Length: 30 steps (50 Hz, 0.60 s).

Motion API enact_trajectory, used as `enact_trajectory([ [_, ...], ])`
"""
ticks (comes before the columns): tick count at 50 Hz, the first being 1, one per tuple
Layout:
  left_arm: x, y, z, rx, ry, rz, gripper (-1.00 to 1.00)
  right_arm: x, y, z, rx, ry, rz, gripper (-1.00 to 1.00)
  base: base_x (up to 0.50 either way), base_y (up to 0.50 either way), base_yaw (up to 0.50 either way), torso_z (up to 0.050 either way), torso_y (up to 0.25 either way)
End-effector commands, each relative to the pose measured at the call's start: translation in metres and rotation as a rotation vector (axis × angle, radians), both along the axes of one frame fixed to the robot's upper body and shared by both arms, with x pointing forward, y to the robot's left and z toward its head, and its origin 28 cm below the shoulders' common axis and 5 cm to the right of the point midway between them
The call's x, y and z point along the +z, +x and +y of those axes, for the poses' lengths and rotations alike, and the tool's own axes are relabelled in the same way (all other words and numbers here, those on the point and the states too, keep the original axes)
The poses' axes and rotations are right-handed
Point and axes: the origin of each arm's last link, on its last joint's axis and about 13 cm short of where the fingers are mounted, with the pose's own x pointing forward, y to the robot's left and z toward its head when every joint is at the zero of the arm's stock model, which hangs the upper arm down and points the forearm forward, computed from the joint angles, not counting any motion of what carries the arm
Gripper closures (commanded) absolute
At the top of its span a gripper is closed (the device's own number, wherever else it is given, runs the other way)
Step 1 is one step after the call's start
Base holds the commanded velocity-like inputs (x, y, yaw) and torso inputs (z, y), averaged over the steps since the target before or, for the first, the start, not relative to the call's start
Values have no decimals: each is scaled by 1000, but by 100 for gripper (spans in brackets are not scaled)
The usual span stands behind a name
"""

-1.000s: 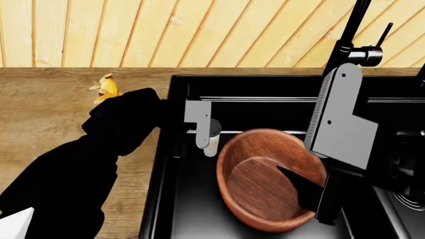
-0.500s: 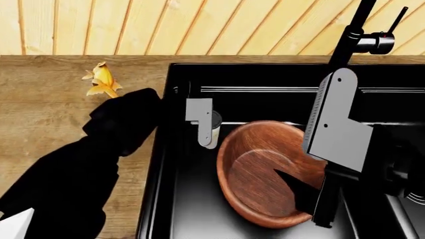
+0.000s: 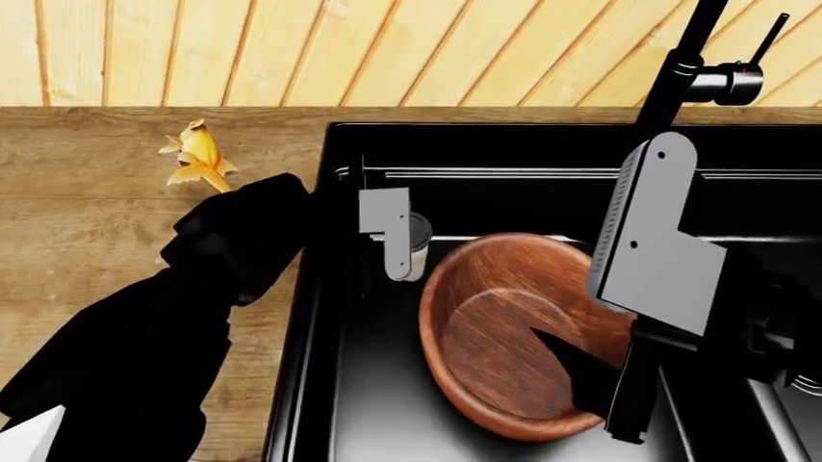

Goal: Pick the cup and bowl from the sink and place them on the counter for drying.

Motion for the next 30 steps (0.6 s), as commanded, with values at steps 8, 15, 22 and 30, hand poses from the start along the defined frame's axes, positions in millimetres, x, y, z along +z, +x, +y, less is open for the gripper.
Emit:
enact_trajectory([
  [8, 44, 5, 11, -45, -51, 19, 100, -5, 4, -1, 0, 15, 6, -100, 0, 0, 0, 0, 0],
  [15, 81, 5, 23, -93, -191, 0, 100, -11, 7, -1, 6, 31, 15, -100, 0, 0, 0, 0, 0],
  [22, 98, 4, 37, -24, -295, -3, 100, -13, 11, 1, 6, 44, 13, -100, 0, 0, 0, 0, 0],
  [30, 93, 5, 41, 27, -313, 77, 100, -13, 14, 0, -5, 51, 7, -100, 0, 0, 0, 0, 0],
])
